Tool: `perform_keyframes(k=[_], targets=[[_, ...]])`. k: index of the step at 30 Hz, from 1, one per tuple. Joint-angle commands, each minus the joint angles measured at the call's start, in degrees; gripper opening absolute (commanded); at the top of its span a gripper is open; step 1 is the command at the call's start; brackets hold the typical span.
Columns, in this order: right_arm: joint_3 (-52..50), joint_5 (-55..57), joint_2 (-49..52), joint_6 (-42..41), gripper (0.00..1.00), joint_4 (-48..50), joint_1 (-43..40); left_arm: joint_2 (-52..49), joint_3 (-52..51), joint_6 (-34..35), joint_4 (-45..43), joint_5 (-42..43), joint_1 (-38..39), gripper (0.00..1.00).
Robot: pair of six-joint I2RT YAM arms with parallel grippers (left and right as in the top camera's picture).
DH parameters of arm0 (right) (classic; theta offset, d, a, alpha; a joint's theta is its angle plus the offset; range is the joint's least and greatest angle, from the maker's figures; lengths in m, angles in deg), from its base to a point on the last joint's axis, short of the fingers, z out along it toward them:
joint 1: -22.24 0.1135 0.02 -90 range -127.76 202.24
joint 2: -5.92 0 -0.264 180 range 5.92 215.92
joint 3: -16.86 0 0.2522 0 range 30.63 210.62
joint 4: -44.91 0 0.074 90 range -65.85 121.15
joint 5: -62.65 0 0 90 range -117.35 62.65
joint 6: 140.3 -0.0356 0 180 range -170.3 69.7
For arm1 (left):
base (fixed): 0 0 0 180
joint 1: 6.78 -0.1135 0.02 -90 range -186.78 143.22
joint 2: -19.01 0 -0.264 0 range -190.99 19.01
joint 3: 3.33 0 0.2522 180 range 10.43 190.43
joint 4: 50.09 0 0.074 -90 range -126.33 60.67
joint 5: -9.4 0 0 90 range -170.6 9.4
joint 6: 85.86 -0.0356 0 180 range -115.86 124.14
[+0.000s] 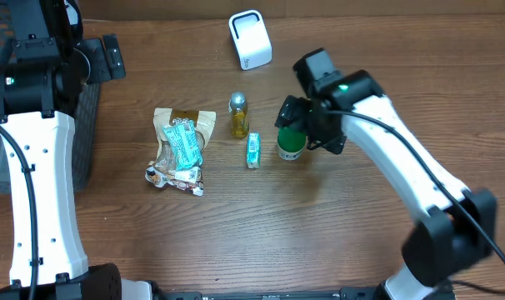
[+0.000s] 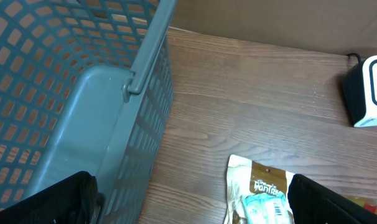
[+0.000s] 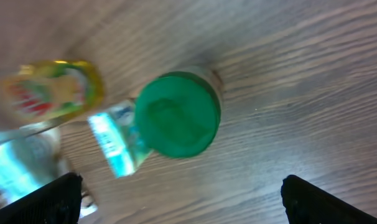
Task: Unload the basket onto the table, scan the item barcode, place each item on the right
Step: 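Close the right gripper around the green-lidded jar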
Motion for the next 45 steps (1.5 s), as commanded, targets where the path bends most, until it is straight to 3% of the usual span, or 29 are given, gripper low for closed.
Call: perform_keyframes(k=[1, 26, 45], targets=[[0.44, -0.02, 2.43, -1.07, 1.00, 0.85, 0.81, -0.20, 0.00, -0.87, -0.04, 0.07, 0.04, 1.00], [-0.59, 5.73, 11.06, -3.65, 1.00, 4.59, 3.39, -0.20, 0.00, -0.87, -0.04, 0.07, 0.04, 1.00], [-0.59, 5.75, 11.47, -2.75, 0.99, 4.96, 2.95, -0.20, 0.00, -0.87, -0.04, 0.07, 0.04, 1.00]])
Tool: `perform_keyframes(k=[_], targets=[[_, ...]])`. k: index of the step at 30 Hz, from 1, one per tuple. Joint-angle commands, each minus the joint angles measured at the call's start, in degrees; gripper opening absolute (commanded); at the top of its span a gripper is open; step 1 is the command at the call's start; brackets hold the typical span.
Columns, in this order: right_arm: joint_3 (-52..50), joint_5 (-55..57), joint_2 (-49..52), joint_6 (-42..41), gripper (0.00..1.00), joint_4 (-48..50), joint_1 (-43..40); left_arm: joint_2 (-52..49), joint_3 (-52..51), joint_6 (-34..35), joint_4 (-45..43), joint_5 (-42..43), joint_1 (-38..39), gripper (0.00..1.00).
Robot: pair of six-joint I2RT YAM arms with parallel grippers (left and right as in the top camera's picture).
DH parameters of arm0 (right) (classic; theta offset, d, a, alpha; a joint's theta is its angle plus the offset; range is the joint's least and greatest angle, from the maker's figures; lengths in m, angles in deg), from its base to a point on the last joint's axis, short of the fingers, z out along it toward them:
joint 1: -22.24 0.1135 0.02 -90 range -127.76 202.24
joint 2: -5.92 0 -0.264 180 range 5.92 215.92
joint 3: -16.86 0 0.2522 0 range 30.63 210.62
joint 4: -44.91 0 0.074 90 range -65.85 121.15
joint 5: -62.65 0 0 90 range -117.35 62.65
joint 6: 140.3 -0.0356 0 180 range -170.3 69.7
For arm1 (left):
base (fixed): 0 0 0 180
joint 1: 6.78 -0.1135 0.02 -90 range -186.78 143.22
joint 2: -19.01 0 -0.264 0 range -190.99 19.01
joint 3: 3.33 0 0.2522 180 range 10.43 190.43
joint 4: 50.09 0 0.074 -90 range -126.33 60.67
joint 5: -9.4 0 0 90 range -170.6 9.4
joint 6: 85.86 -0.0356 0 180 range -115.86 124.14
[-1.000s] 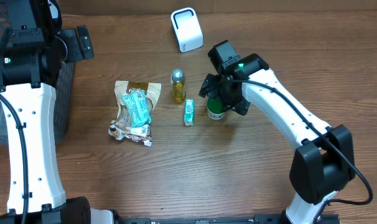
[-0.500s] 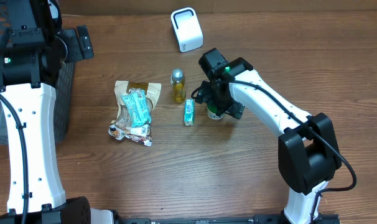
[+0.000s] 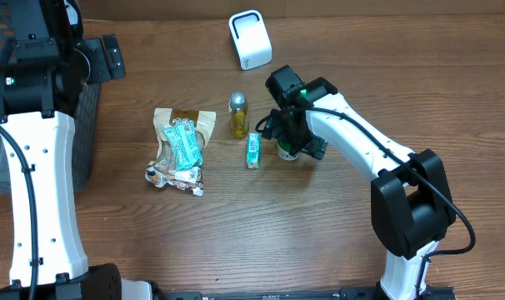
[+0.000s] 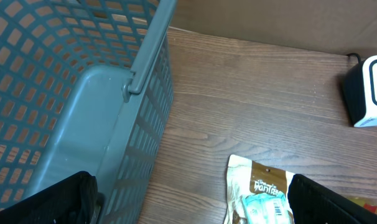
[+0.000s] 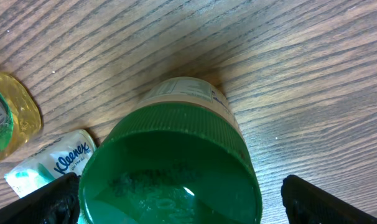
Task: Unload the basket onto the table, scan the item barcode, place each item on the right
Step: 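Close the right gripper around the green-lidded jar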
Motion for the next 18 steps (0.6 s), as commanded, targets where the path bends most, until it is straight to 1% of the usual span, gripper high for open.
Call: perform_keyframes(k=[1, 4, 7, 9, 18], targets=[[-0.26, 1.27, 0.39, 0.20, 0.98, 0.15, -0.37, -0.20, 0.00, -0.87, -0.02, 0.07, 0.04, 1.00], [-0.26, 3.26, 0.39, 0.20, 0.88, 0.11, -0.37, -0.20, 0.00, -0.87, -0.02, 0.07, 0.04, 0.99], [-0.26, 3.87, 0.39, 0.17, 0.83, 0.33, -0.37, -0.20, 0.00, -0.87, -0.02, 0.07, 0.04, 1.00], [-0.26, 3.87, 0.39, 0.17, 0.78, 0.52, -0.37, -0.20, 0.00, -0.87, -0.02, 0.07, 0.04, 1.00], [-0.26, 4.52, 0.39, 0.13, 0.78, 1.18, -0.44, -0.20, 0.00, -0.87, -0.02, 0.09, 0.04, 1.00]])
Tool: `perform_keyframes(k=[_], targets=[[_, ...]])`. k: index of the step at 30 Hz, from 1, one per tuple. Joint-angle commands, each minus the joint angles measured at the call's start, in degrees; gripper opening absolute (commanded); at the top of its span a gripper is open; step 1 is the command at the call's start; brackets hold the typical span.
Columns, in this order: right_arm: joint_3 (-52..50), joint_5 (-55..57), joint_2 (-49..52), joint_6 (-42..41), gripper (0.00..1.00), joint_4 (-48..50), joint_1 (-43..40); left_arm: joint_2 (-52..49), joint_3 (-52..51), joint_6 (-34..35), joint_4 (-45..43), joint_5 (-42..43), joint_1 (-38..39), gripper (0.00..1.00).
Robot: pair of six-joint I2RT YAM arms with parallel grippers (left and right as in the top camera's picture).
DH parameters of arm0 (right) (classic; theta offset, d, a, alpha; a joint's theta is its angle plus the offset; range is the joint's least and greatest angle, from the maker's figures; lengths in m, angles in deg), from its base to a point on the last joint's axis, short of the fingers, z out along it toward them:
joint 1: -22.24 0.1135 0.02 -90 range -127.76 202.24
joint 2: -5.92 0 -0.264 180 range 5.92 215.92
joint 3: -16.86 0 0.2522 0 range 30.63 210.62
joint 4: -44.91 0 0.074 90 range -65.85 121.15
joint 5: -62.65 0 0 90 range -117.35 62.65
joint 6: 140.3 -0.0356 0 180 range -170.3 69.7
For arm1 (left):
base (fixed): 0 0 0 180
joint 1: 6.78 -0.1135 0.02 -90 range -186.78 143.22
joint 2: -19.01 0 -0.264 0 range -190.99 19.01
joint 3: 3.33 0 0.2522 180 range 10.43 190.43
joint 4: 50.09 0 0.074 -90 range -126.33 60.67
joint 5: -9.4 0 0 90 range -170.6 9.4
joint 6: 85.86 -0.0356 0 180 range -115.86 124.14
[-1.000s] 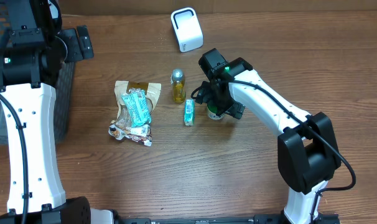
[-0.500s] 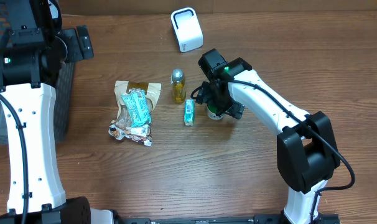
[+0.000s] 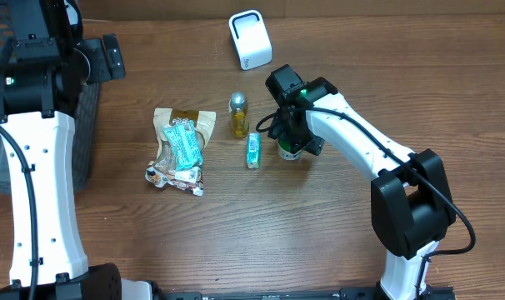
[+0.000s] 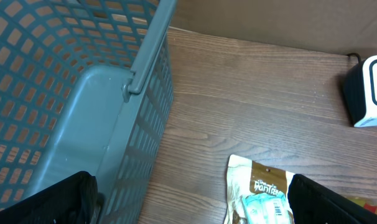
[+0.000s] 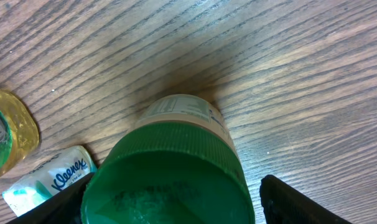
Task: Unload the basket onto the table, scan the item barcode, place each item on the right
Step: 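Close the right gripper around the green-lidded jar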
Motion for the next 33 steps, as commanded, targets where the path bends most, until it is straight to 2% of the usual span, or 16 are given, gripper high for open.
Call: perform_keyframes(k=[1, 3, 7, 10, 19, 25, 27, 33], targets=[[-0.26, 1.44, 0.39, -0.02, 0.78, 0.28, -0.37, -0.20, 0.00, -0.87, -0.02, 0.07, 0.04, 1.00], [-0.26, 1.42, 0.39, -0.02, 0.75, 0.22, -0.35, -0.20, 0.00, -0.87, -0.02, 0.07, 0.04, 0.99], [-0.26, 1.36, 0.39, 0.00, 0.61, -0.48, -0.35, -0.20, 0.00, -0.87, -0.02, 0.07, 0.04, 0.99], [-0.26, 1.33, 0.39, 0.00, 0.54, -1.88, -0.35, -0.20, 0.00, -0.87, -0.02, 0.07, 0.04, 0.99], [-0.26, 1.16, 0.39, 2.12, 0.51, -4.07, -0.35, -0.20, 0.00, -0.87, -0.02, 0.07, 0.04, 1.00], [-0.26, -1.29, 0.39, 18.43, 0.51, -5.86, -0.35, -0.20, 0.00, -0.87, -0.02, 0.07, 0.04, 1.00], [-0.26, -2.75, 0.39, 23.61, 0.55, -7.37, -0.28, -0.20, 0.00, -0.87, -0.02, 0.07, 0.04, 0.99], [-0.26, -2.75, 0.39, 25.49, 0.67, -8.41, -0.31, -0.20, 0.00, -0.87, -0.02, 0.07, 0.04, 1.00]])
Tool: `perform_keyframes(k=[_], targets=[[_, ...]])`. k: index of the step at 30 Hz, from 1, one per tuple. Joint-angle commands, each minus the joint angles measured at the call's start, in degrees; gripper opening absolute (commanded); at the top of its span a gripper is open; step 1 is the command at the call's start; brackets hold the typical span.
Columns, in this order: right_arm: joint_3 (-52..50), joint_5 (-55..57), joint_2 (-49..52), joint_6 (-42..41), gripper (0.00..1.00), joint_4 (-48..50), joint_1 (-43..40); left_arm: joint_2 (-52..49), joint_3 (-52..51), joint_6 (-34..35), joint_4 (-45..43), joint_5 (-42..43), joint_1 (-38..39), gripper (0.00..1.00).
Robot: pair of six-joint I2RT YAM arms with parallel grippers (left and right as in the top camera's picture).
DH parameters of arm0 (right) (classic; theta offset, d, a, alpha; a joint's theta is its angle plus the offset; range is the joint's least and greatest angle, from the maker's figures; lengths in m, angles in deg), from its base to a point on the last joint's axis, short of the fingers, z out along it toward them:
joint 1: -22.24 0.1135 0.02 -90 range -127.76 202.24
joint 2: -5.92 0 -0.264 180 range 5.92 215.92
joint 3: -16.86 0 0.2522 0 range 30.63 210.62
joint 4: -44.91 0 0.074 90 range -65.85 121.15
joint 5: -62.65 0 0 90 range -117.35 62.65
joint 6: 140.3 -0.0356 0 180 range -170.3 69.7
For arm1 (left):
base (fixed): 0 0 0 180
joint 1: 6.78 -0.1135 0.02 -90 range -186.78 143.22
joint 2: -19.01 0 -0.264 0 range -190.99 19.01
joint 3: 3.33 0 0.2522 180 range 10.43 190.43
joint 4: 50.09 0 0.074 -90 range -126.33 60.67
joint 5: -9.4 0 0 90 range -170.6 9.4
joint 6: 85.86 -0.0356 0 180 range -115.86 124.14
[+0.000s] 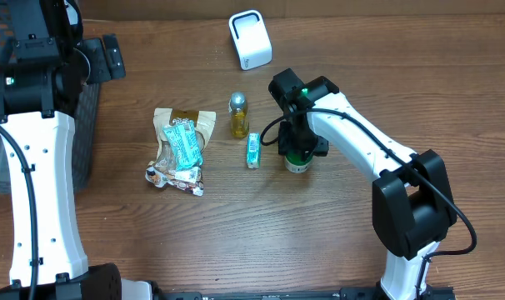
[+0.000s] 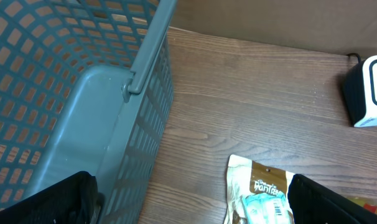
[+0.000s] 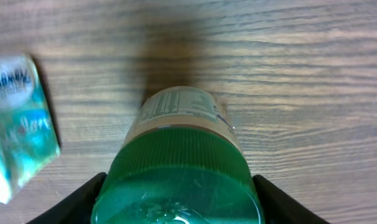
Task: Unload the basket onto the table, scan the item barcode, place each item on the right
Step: 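Close the right gripper around the green-lidded jar, then lift the jar with the right gripper and tilt it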
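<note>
A jar with a green lid [image 3: 179, 180] and a pale label stands upright on the wooden table [image 1: 236, 225], right of centre. It also shows in the overhead view as the jar [image 1: 297, 162] under my right wrist. My right gripper [image 3: 179, 202] comes down from above and is shut on the lid, one finger [image 3: 83, 199] on each side. The white scanner [image 1: 250, 39] stands at the back. My left gripper [image 2: 191, 208] is open, far left, above the basket's edge.
A tissue pack [image 1: 252, 150] lies just left of the jar, with a yellow bottle [image 1: 238, 115] behind it. Left of those lies a snack bag [image 1: 180, 146]. A blue-grey mesh basket [image 2: 64, 87] stands at the table's left edge.
My right gripper's fingers, apart on either side of the lid before, now press on it. The wrist has turned, and the jar stands slightly nearer the front right. The left arm is unchanged.
First my right gripper hung open above the green-lidded jar. It then stood low over the lid with its fingers wide, then with the fingers closer in. Now it grips the lid. The left arm stayed over the basket throughout.
</note>
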Motion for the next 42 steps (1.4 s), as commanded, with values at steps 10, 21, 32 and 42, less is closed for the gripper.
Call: perform_keyframes(k=[10, 21, 32, 42], targets=[[-0.52, -1.88, 0.50, 3.28, 1.00, 0.50, -0.11, -0.20, 0.00, -0.87, -0.02, 0.07, 0.04, 1.00], [-0.50, -1.81, 0.50, -7.15, 1.00, 1.51, -0.59, -0.20, 0.00, -0.87, -0.02, 0.07, 0.04, 1.00], [-0.50, -1.88, 0.48, -10.01, 1.00, 2.95, -0.85, -0.20, 0.00, -0.87, -0.02, 0.07, 0.04, 0.99], [-0.52, -1.86, 0.50, -14.51, 1.00, 3.04, -1.25, -0.20, 0.00, -0.87, -0.02, 0.07, 0.04, 0.99]])
